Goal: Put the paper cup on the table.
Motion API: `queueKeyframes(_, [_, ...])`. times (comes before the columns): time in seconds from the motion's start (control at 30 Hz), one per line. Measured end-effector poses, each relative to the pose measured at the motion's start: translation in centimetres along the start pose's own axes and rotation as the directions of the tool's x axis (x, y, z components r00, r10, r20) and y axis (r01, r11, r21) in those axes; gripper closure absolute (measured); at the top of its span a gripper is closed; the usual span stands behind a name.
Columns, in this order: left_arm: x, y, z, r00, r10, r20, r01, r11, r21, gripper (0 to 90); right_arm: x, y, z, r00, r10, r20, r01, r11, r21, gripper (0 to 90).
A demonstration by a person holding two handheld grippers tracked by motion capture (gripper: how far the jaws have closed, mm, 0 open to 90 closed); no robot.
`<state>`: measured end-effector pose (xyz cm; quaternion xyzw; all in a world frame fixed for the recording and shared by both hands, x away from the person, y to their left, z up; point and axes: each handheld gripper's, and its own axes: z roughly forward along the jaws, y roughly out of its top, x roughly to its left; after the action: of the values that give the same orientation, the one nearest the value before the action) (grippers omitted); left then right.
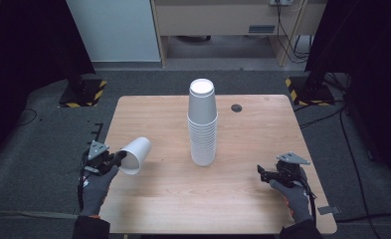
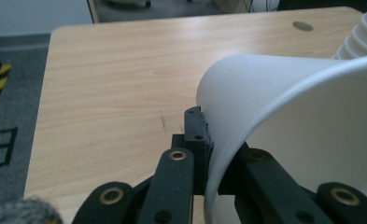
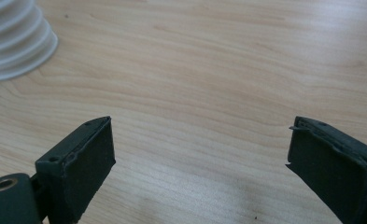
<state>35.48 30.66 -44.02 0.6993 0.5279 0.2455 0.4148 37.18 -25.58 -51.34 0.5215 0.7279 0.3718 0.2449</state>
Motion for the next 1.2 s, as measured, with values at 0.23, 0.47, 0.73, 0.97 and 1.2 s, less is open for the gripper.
queueKeyframes(0.23, [0.8, 0.9, 0.0, 0.9988, 0.026, -0.042, -0.021, 0.9941, 0.106, 86.4, -0.2, -0.7, 0.9, 0.9992, -0.027, 0.029, 0.025, 0.998, 0.063, 7.0])
queueKeyframes(0.47, [1.3, 1.9, -0.3, 0.9973, 0.044, -0.059, -0.031, 0.9781, 0.206, 86.6, -0.5, -1.2, 1.2, 0.9992, -0.025, 0.031, 0.022, 0.996, 0.086, 7.2])
queueKeyframes(0.73, [1.4, 2.9, 0.1, 0.9958, 0.073, -0.055, -0.052, 0.9444, 0.325, 86.8, -0.3, -1.5, 1.6, 0.9990, -0.041, 0.016, 0.038, 0.992, 0.124, 7.1])
queueKeyframes(0.97, [1.1, 3.4, 0.7, 0.9951, 0.088, -0.047, -0.061, 0.9125, 0.404, 87.0, -0.3, -1.7, 1.8, 0.9991, -0.039, 0.014, 0.037, 0.991, 0.130, 6.2])
queueKeyframes(1.2, [1.3, 4.2, 0.9, 0.9947, 0.087, -0.055, -0.048, 0.8664, 0.497, 87.0, -0.4, -1.8, 1.8, 0.9995, -0.030, 0.011, 0.028, 0.992, 0.126, 5.8])
